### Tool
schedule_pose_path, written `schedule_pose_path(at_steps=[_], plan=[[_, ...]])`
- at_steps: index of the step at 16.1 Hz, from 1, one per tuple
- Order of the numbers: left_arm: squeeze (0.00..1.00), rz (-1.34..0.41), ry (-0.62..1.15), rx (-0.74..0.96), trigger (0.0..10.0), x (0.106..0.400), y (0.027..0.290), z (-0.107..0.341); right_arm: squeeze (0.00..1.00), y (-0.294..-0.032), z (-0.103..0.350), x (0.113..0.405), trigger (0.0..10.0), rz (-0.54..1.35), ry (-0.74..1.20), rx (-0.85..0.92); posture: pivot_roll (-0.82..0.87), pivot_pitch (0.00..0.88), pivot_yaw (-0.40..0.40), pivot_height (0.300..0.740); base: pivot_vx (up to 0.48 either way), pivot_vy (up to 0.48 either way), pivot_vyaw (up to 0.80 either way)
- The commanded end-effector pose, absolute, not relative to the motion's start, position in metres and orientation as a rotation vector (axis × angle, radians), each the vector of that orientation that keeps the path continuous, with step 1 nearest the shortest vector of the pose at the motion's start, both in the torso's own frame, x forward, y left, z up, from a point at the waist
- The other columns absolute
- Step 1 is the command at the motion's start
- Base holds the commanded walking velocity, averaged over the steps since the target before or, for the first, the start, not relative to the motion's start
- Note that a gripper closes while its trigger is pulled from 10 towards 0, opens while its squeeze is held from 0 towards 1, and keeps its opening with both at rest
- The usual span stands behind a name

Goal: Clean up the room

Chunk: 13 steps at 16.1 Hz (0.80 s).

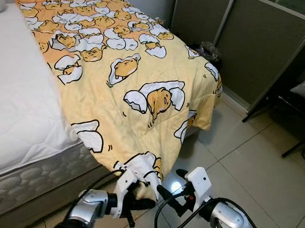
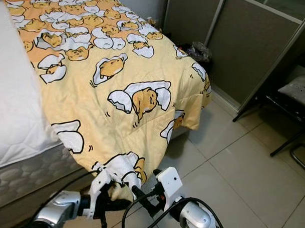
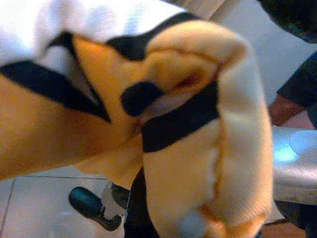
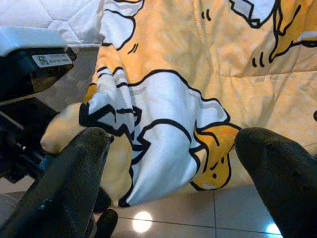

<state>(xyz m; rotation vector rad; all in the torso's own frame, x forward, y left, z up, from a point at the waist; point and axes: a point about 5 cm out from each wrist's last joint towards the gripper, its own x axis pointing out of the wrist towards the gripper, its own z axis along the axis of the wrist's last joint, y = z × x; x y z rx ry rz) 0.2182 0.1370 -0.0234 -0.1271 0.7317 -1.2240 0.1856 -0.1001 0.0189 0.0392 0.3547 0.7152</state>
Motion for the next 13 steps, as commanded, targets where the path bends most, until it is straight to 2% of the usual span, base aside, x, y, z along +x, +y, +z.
schedule_pose_path(at_steps=[1, 6, 9, 13], plan=[[0.00, -1.258, 0.751, -0.123, 0.0, 0.215, 0.133, -0.025, 0.05, -0.105, 0.019, 0.186, 10.0, 0.704, 0.354, 0.036, -0.12, 0.042, -0.115, 0.740, 0.000, 0.000, 0.00], [0.00, -1.311, 0.850, -0.001, 0.0, 0.203, 0.126, -0.039, 0.05, -0.106, 0.019, 0.185, 10.0, 0.720, 0.346, 0.029, -0.13, 0.037, -0.123, 0.740, 0.000, 0.000, 0.00], [0.00, -1.428, 0.963, 0.089, 0.0, 0.175, 0.127, -0.056, 0.06, -0.108, 0.019, 0.183, 10.0, 0.724, 0.353, 0.018, -0.14, 0.035, -0.127, 0.740, 0.000, 0.000, 0.00], [0.00, -1.370, 1.002, 0.110, 0.0, 0.157, 0.136, -0.068, 0.05, -0.111, 0.019, 0.182, 10.0, 0.727, 0.366, 0.014, -0.14, 0.040, -0.135, 0.740, 0.000, 0.000, 0.00]])
